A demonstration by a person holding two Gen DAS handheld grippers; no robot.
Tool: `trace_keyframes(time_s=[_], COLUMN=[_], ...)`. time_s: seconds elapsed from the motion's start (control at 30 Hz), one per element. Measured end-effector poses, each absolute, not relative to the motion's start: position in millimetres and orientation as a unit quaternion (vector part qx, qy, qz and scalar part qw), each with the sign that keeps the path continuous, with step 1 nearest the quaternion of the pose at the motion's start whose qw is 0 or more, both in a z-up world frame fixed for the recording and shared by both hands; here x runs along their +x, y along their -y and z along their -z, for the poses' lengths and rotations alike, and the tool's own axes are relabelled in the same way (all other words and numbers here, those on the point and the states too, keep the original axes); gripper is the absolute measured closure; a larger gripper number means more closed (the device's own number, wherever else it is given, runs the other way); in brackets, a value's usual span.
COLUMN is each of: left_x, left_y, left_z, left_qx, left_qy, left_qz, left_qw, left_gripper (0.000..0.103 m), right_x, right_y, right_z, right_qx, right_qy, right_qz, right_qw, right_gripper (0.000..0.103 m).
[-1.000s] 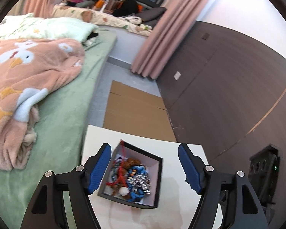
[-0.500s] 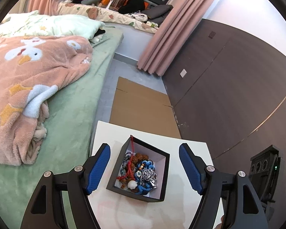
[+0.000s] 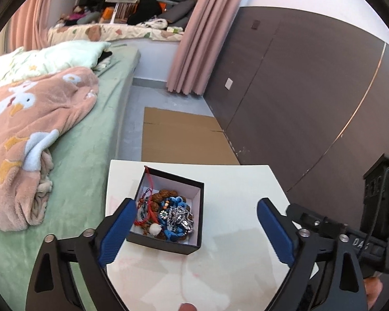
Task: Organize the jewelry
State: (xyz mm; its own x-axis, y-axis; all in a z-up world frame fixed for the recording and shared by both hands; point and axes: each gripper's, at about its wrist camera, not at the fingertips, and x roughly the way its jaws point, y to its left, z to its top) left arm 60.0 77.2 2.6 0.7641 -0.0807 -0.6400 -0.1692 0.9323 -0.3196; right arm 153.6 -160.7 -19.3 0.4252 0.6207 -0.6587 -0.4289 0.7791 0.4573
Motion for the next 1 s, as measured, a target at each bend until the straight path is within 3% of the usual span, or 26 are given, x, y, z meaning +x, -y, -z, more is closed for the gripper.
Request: trace_keyframes(time_s=[0.17,0.53,0.67,0.77,1.0], left_x=[58,46,39,35,33], left_y=[-60,-23,-12,-3,5], left_z=[2,7,6,8,6], left_qx=[-0.168,-0.132,-0.105,-0.079,-0.066], left_qy=[-0.350,-0.355,-0.346,-0.346,-0.343], left_qz=[-0.021,-0.019,-0.035,-0.042,-0.031], left_qw=[0.921,0.925,0.932,0.934,0.936], left_gripper=[0.006,0.005,0.000,0.000,0.000], right_x=[146,131,126,127,120], right_y=[179,219,228,234,239], right_z=[14,14,13,10,1], right_qx=[0.102,0.089,0.080,0.078,0.061], right_qy=[-0.426,-0.434,-0.435,-0.432,-0.416], right_qz=[-0.299,-0.282,-0.274,-0.265,-0.257], right_qw=[0.848,0.851,0.854,0.859,0.870], right_gripper=[0.013,0.012,0.011,0.005,0.004])
